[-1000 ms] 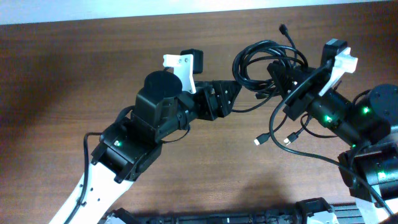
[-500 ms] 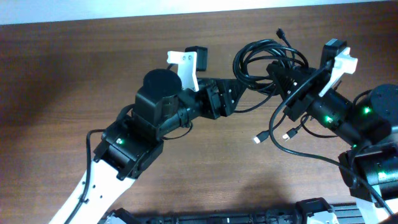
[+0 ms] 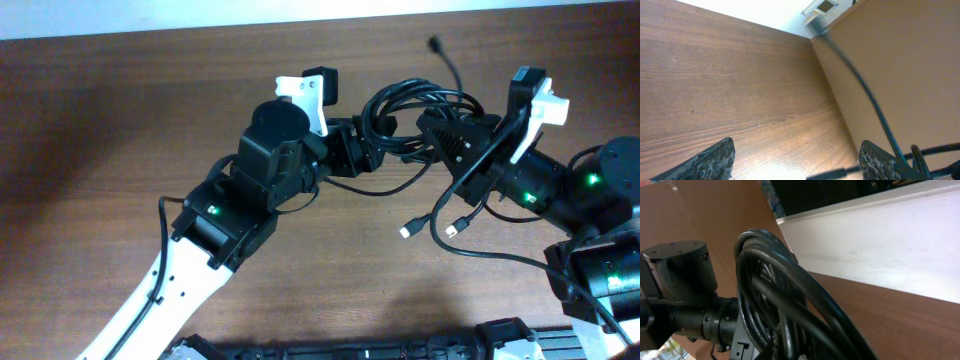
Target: Untangle cables
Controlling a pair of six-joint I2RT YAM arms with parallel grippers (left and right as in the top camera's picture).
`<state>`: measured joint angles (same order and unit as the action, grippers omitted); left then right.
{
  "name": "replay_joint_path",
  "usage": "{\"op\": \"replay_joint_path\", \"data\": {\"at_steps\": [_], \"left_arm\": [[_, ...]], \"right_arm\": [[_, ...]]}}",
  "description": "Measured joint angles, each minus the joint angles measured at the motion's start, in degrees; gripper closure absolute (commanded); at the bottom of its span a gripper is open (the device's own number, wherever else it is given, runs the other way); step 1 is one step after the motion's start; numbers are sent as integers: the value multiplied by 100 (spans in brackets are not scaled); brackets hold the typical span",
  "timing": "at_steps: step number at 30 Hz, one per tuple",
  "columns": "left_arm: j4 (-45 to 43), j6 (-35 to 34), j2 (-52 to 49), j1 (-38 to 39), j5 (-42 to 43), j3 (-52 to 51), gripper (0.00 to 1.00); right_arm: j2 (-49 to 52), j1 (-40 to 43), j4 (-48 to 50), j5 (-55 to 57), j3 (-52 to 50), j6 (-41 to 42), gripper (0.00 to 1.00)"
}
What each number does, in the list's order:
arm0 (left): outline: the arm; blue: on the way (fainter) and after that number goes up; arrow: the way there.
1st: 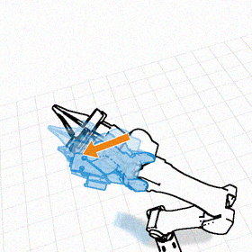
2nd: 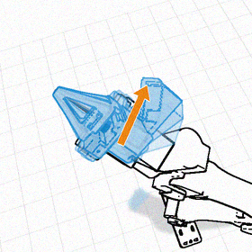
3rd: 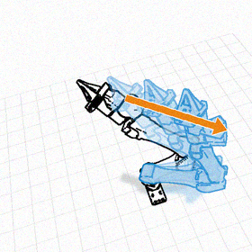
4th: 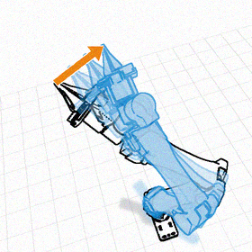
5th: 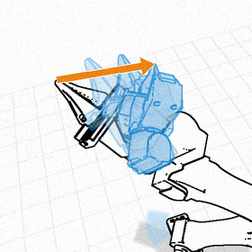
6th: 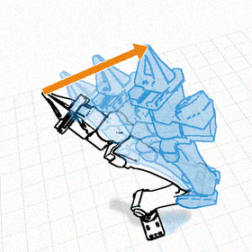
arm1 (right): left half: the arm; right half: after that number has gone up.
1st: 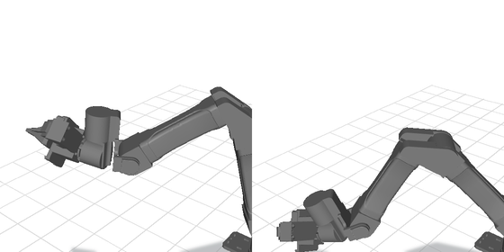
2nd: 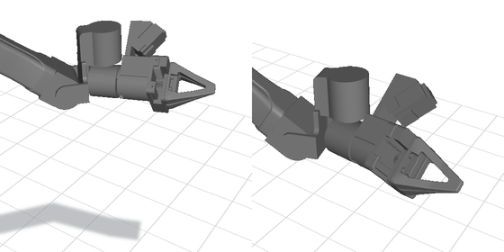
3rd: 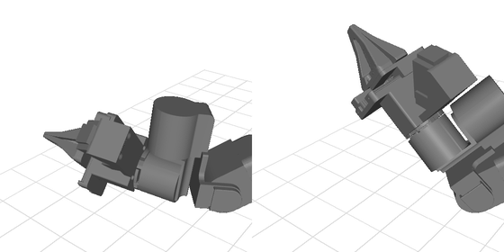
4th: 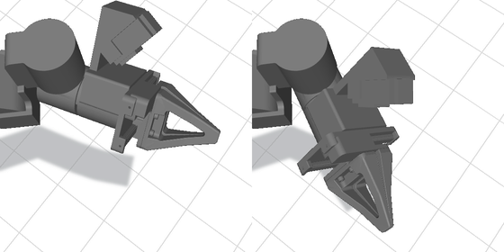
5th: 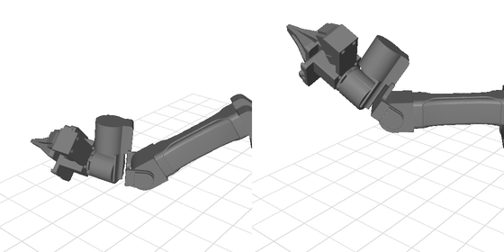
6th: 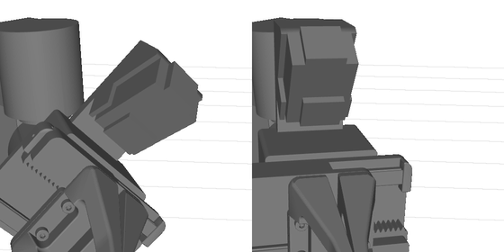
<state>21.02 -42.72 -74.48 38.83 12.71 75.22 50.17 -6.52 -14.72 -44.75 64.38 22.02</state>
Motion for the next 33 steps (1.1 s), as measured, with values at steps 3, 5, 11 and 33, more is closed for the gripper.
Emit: {"op": "replay_joint_path", "data": {"at_steps": [3, 5, 11, 33], "left_arm": [[-74, 0, -2, -9, 170, 0, 24], [-22, 0, 0, -7, 216, 0, 24], [254, 61, 0, -459, 402, 0, 40], [105, 1832, 0, -1475, 3705, 0, 13]], "right_arm": [[-4, 2, 15, -20, 0, -83, 96], [-4, 0, -2, -17, 0, -144, 96], [-4, 0, -221, 76, 0, -417, 96], [-9, 0, -293, 356, 0, -525, 96]]}}
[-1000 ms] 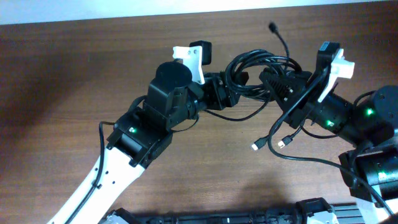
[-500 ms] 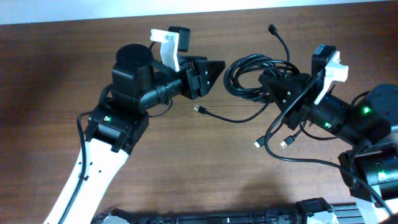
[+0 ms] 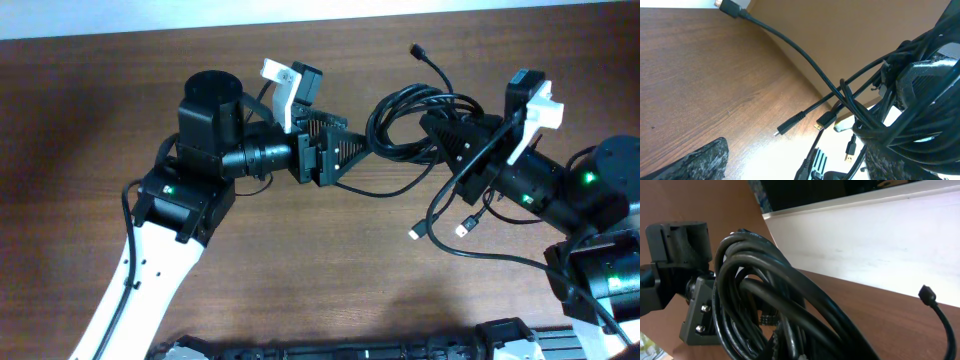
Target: Untangle cables
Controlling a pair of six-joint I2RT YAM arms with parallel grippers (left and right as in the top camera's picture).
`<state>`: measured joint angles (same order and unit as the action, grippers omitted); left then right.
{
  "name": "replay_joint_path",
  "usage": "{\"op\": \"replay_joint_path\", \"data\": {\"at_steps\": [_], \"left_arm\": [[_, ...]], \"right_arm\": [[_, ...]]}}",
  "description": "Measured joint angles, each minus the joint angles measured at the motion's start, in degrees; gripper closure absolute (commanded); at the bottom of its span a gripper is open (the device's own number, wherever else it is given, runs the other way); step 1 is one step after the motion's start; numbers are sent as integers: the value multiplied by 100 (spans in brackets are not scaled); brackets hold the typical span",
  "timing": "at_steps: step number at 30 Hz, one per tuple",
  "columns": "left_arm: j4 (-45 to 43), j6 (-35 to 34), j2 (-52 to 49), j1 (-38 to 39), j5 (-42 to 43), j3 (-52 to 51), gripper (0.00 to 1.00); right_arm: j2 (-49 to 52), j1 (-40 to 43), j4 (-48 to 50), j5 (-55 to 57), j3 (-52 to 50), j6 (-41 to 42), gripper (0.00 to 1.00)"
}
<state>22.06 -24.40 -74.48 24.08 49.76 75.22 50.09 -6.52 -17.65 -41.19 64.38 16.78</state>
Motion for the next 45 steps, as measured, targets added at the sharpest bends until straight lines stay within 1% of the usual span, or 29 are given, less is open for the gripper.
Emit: {"op": "replay_joint_path", "data": {"at_steps": [3, 6, 9, 10, 11, 13, 17, 18, 20, 24, 30, 34, 37, 39, 41, 43, 45], "left_arm": [[107, 2, 0, 0, 52, 2, 12], [240, 2, 0, 7, 160, 0, 15], [236, 2, 0, 7, 195, 0, 11], [203, 0, 0, 7, 190, 0, 12], [70, -15, 0, 7, 136, 0, 13], [-238, -138, 0, 7, -31, 0, 20], [-428, -221, -59, 168, -118, 0, 20], [-433, -249, -109, 188, -153, 0, 21], [-485, -420, -348, 284, -199, 0, 26], [-573, -546, -472, 330, -251, 0, 27], [-1121, -933, -483, 402, -448, 0, 27], [-1340, -975, -494, 662, -730, -2, 28], [-1366, -975, -494, 693, -831, -2, 27], [-1438, -973, -494, 713, -892, -2, 35], [-1504, -988, -494, 752, -1021, -4, 48], [-1491, -1021, -494, 798, -1235, -4, 57], [-1449, -1027, -494, 907, -1738, -4, 63]], "right_arm": [[0, 0, 4, 111, 0, 2, 96], [0, 0, 0, 197, 0, 2, 96], [0, 0, 2, 236, 0, 15, 96], [0, 0, 0, 232, 0, 55, 96], [0, 0, 0, 225, 0, 79, 96], [0, 0, -7, 173, 0, 125, 96], [0, 0, -4, 116, 0, 125, 96], [0, 0, -7, 109, 0, 125, 96], [0, 0, -13, 107, 0, 125, 96], [0, 0, -33, 101, 0, 127, 96], [15, 0, 0, -11, 0, 127, 96], [146, 22, 48, -192, 2, 129, 96], [221, 24, 55, -247, 2, 129, 96], [225, 24, 52, -249, 2, 133, 96], [227, 24, 2, -247, 2, 146, 96], [234, 28, -15, -251, 2, 144, 96], [291, 28, -35, -264, 2, 144, 96]]}}
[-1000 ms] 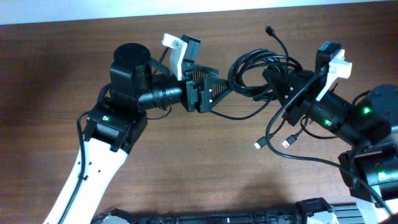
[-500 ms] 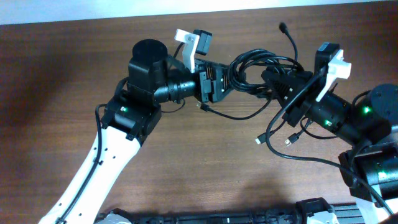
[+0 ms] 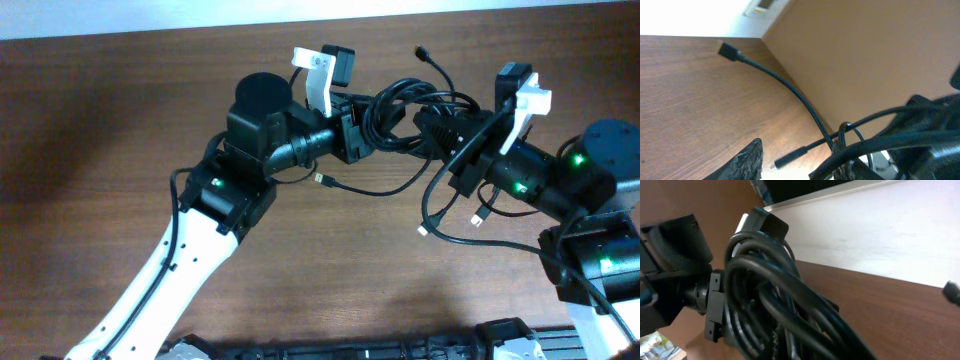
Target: Untangle cables
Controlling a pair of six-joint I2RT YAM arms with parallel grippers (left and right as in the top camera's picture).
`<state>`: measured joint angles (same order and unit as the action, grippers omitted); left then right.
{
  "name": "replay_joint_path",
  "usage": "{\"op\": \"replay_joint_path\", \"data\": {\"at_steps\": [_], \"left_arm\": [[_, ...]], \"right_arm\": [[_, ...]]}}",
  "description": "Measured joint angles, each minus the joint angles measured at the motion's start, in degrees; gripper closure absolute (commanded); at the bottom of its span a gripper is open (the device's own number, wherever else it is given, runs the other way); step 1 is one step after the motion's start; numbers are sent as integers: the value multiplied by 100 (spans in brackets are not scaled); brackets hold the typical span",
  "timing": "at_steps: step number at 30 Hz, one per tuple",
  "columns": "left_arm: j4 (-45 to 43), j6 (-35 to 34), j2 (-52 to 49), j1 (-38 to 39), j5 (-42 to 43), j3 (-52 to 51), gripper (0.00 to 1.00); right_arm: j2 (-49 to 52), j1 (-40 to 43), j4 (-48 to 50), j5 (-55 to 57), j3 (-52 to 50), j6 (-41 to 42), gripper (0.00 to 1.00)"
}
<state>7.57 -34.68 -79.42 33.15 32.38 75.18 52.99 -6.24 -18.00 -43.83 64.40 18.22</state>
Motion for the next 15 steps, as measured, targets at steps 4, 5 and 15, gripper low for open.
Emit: {"op": "replay_joint_path", "data": {"at_steps": [4, 5, 15], "left_arm": [[31, -39, 0, 262, -922, 0, 85], [103, -92, 0, 326, -1213, 0, 89], [922, -894, 42, 431, -2428, 37, 93]], "right_arm": [[22, 0, -9, 0, 0, 4, 96], [33, 0, -46, -9, -2, 2, 96], [133, -20, -197, -98, -66, -2, 96]]}}
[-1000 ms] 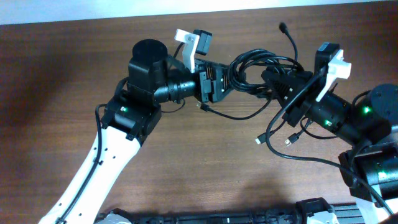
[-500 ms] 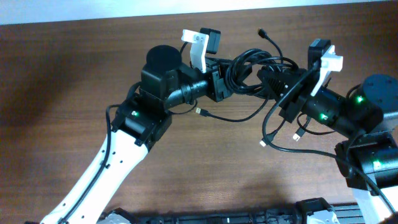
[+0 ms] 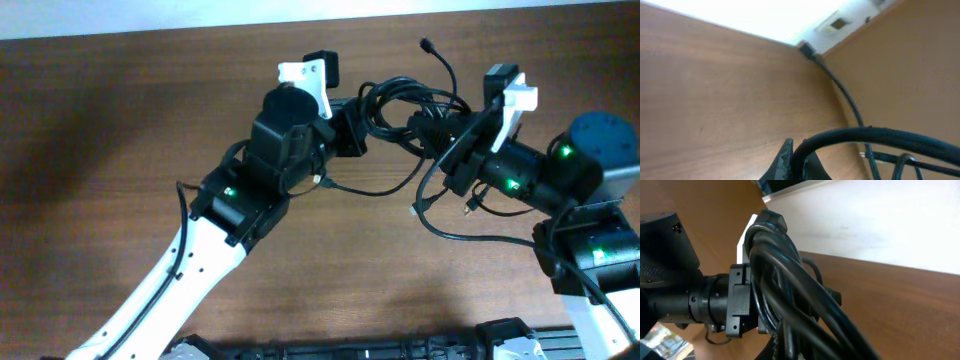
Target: Untangle cables
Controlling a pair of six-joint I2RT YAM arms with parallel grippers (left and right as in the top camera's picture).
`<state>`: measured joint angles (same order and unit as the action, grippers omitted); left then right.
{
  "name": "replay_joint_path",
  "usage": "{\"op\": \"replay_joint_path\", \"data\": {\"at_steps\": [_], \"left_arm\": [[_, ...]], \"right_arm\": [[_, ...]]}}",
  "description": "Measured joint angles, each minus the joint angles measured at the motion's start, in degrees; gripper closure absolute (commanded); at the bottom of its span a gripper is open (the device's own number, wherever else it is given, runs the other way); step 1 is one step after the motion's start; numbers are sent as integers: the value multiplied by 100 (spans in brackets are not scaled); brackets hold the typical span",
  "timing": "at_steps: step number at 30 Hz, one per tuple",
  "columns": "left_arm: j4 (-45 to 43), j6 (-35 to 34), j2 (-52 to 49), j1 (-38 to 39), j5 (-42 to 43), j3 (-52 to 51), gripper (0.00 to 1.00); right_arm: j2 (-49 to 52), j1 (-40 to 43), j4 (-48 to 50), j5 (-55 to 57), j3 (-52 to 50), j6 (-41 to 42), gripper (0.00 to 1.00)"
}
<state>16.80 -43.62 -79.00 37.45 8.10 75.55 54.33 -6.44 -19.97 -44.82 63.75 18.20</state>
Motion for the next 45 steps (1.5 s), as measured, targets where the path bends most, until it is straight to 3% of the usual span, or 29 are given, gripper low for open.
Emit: {"op": "replay_joint_path", "data": {"at_steps": [5, 8, 12, 16, 24, 26, 28, 32, 35, 40, 45], "left_arm": [[662, -428, 107, -66, -282, 15, 85], [824, -669, 188, -114, -411, 17, 64], [997, -911, 361, -190, -643, 13, 28], [1436, -935, 706, -227, -946, 11, 13], [1856, -756, 782, -227, -1176, 11, 10], [1888, -372, 782, -227, -1178, 11, 26], [2068, -129, 782, -227, -1163, 11, 31], [2509, -157, 789, -223, -1180, 13, 12], [2826, -824, 802, -223, -1222, 15, 2], [2997, -1700, 802, -240, -697, 13, 1], [3093, -1923, 802, -251, -289, 13, 0]], "right_arm": [[28, -20, 74, -61, -24, -2, 96], [26, -20, 177, -81, -24, 0, 96], [0, -20, 219, -46, -24, 0, 96], [-28, -20, 227, -28, -22, 4, 96], [-35, -20, 221, -28, -22, 2, 96], [-39, -20, 223, -28, -22, 2, 96], [-39, -20, 225, -31, -22, 0, 96], [-52, -20, 243, -33, -22, 0, 96], [-236, -24, 289, -31, -22, 0, 96], [-345, -24, 417, -11, -22, 2, 96], [-356, -24, 463, 129, -22, 2, 96]]}}
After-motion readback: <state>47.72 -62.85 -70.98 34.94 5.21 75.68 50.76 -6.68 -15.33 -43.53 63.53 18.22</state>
